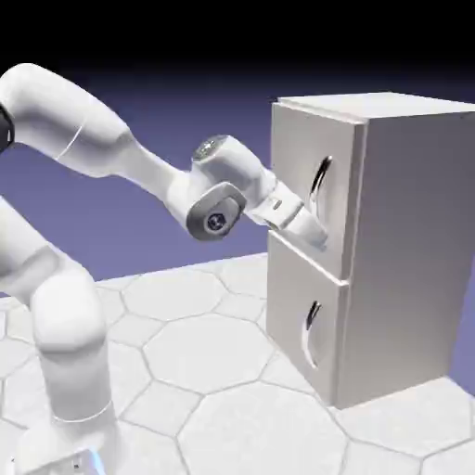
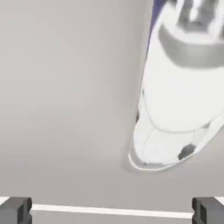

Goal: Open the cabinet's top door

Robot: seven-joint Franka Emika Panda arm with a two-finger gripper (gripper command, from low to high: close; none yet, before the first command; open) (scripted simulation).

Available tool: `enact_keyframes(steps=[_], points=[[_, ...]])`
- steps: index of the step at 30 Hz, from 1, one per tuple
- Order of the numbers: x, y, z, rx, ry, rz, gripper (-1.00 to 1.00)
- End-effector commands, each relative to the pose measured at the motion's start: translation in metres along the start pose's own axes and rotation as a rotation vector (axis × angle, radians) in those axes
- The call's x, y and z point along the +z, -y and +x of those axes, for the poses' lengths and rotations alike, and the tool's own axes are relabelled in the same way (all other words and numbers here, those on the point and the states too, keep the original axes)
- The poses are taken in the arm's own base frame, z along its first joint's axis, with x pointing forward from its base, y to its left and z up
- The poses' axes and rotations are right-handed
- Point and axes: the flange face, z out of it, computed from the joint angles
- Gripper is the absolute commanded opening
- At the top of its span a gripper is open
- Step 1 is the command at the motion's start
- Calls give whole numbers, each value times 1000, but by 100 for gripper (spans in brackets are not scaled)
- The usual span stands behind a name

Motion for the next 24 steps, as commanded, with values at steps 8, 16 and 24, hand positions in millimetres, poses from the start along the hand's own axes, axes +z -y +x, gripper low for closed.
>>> enact_keyframes(steps=[8, 16, 24], points=[[0, 58, -77, -190, 99, -32, 100], [-18, 77, -107, -293, 37, -34, 100], [-40, 68, -92, -276, -92, 15, 100]])
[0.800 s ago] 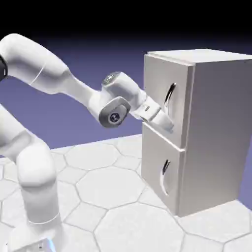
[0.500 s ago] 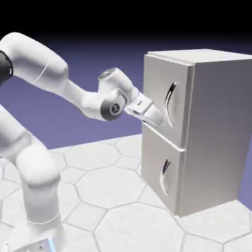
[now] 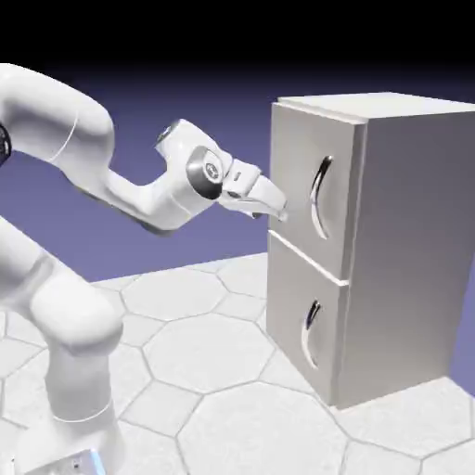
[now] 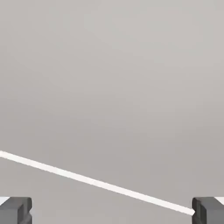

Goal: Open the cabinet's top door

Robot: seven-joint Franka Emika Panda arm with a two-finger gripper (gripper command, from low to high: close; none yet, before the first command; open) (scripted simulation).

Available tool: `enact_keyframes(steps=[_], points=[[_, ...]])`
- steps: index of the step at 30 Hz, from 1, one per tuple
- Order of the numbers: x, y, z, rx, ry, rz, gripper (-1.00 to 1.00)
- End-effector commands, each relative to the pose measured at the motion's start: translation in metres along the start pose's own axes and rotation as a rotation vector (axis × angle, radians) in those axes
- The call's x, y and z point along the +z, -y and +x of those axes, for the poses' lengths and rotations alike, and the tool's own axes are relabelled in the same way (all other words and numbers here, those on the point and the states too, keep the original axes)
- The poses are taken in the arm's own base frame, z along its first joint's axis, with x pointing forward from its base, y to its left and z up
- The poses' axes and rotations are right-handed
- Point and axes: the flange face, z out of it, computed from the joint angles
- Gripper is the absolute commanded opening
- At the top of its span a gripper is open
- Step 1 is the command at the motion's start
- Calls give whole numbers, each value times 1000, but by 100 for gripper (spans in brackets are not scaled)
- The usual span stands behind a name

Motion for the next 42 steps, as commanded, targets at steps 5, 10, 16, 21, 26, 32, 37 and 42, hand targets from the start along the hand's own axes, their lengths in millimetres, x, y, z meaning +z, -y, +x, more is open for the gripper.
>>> enact_keyframes(steps=[5, 10, 16, 21, 26, 32, 37, 42], points=[[-11, -11, 8, 18, -83, 29, 100], [-20, -23, 15, 40, -164, 67, 100], [-27, -41, 22, 70, -257, 123, 100], [-31, -57, 28, 99, -328, 180, 100], [-32, -74, 33, 128, -394, 244, 100], [-29, -95, 38, 165, -462, 332, 100], [-24, -113, 41, 195, -509, 413, 100], [-16, -127, 38, 269, -504, 480, 100]])
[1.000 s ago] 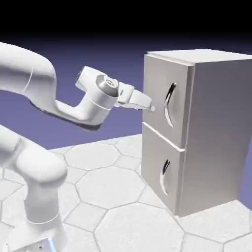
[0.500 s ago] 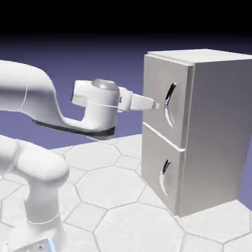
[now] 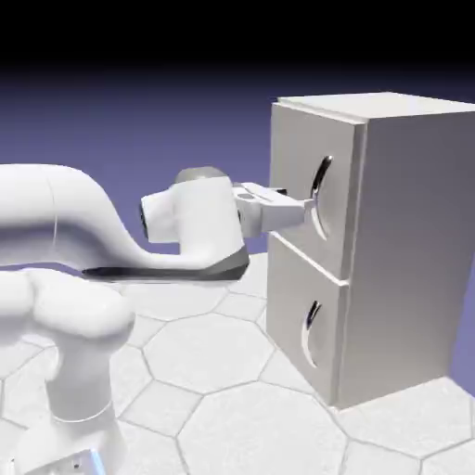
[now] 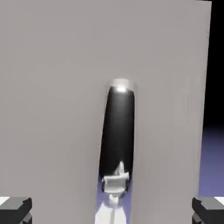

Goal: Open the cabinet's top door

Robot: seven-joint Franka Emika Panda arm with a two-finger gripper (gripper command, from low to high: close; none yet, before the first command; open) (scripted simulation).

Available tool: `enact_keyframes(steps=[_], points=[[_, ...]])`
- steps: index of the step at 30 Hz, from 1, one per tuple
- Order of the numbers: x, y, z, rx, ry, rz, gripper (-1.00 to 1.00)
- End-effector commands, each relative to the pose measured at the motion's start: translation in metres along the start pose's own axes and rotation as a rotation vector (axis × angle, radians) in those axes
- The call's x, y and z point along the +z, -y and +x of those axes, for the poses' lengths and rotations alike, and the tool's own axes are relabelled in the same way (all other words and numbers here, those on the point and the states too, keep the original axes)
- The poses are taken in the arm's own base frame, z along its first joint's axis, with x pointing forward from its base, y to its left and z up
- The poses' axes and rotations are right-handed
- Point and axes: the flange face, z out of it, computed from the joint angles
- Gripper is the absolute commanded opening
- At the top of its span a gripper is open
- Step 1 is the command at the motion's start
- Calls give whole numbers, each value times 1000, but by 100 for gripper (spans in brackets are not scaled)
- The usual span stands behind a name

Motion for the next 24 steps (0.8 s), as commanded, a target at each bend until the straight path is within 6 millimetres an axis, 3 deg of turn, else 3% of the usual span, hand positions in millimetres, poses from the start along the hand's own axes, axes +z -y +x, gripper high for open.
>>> enact_keyframes(steps=[1, 5, 6, 24], points=[[10, 0, 1, 2, 1, 0, 100], [50, 0, 0, -1, 0, 0, 100], [50, 0, 0, -1, 0, 0, -100], [-22, 41, -41, -1, -226, -226, -100]])
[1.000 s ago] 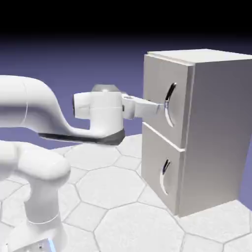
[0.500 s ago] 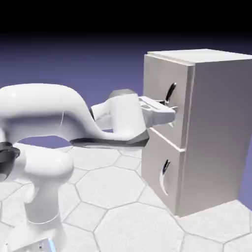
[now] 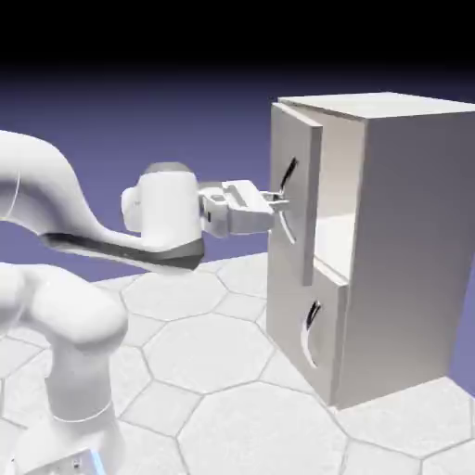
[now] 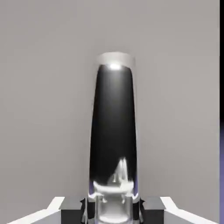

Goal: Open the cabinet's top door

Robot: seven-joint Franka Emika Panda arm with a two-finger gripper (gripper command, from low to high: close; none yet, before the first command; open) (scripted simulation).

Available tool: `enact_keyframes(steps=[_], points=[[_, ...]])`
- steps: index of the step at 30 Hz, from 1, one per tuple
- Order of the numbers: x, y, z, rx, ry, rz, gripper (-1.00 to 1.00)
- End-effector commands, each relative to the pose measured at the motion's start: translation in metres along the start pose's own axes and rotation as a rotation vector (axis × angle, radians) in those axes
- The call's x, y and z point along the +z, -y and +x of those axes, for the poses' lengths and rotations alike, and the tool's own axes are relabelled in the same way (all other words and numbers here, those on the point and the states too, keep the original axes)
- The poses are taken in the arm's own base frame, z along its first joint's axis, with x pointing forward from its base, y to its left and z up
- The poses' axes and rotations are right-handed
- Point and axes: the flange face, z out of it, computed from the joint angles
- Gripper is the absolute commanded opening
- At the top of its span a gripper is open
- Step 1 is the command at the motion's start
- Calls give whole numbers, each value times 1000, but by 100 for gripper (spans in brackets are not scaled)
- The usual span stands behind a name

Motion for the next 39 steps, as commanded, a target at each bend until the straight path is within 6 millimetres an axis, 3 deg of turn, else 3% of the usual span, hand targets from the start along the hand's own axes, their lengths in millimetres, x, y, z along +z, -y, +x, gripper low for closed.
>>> enact_keyframes(steps=[1, 21, 31, 39], points=[[-3, 1, -1, 3, -10, -11, -100], [-83, 51, -51, 4, -270, -271, -100], [-123, 99, -99, 4, -461, -464, -100], [-141, 146, -145, 4, -627, -629, -100]])
